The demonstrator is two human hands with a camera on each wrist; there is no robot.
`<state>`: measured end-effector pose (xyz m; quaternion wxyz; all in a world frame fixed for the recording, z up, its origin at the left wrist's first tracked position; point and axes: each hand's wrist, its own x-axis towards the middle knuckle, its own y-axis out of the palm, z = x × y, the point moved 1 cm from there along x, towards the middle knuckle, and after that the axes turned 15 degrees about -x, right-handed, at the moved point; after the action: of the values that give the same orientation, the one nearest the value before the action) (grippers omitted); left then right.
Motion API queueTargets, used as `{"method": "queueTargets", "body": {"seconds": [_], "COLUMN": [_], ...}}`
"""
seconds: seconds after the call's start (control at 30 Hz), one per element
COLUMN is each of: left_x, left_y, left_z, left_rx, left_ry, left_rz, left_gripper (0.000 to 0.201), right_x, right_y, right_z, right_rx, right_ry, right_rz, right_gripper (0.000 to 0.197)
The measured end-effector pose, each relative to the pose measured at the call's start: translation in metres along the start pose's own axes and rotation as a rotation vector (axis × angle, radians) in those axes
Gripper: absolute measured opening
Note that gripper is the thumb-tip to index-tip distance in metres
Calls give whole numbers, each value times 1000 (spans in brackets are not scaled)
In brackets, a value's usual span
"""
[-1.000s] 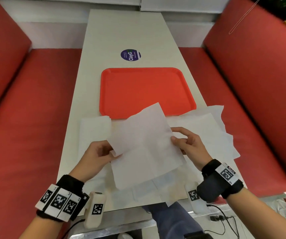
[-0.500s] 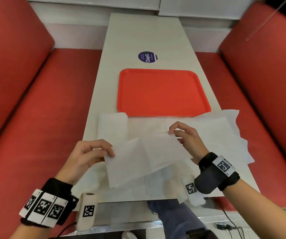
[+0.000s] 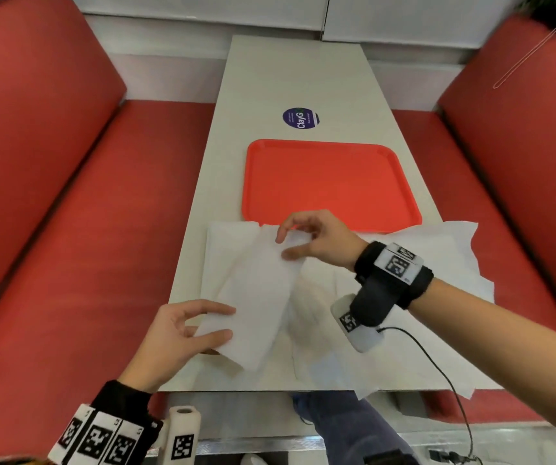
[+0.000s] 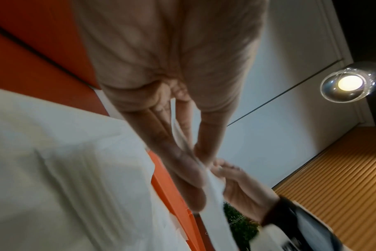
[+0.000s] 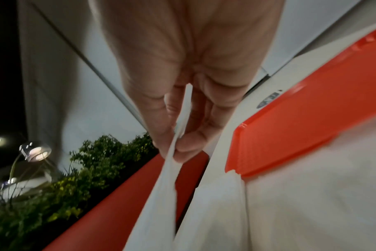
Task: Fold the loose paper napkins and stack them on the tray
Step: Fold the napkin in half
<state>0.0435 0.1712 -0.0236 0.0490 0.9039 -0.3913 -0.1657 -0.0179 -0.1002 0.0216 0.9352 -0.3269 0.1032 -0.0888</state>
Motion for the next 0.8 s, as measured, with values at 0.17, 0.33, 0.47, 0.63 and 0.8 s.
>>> {"method": "queueTargets", "body": {"seconds": [0.17, 0.33, 0.47, 0.63, 0.8], "left_x": [16, 41, 56, 60, 54], "left_y": [1, 1, -4, -5, 18], "left_z": [13, 20, 28, 26, -8], "left_rx": [-45, -26, 55, 201, 797], "left_ry": [-40, -104, -183, -260, -202], "left_rz": [-148, -246, -264, -273, -220], "left_gripper": [17, 12, 10, 9, 10], "right_x": [57, 88, 106, 107, 77], "right_y": [17, 43, 67, 78, 38], "right_z": [3, 0, -23, -33, -40], "right_rx": [-171, -329, -530, -619, -522], "right_ry": [4, 11, 84, 59, 88], "right_rz": [-60, -43, 93, 122, 45], "right_gripper": [17, 36, 44, 46, 51]}}
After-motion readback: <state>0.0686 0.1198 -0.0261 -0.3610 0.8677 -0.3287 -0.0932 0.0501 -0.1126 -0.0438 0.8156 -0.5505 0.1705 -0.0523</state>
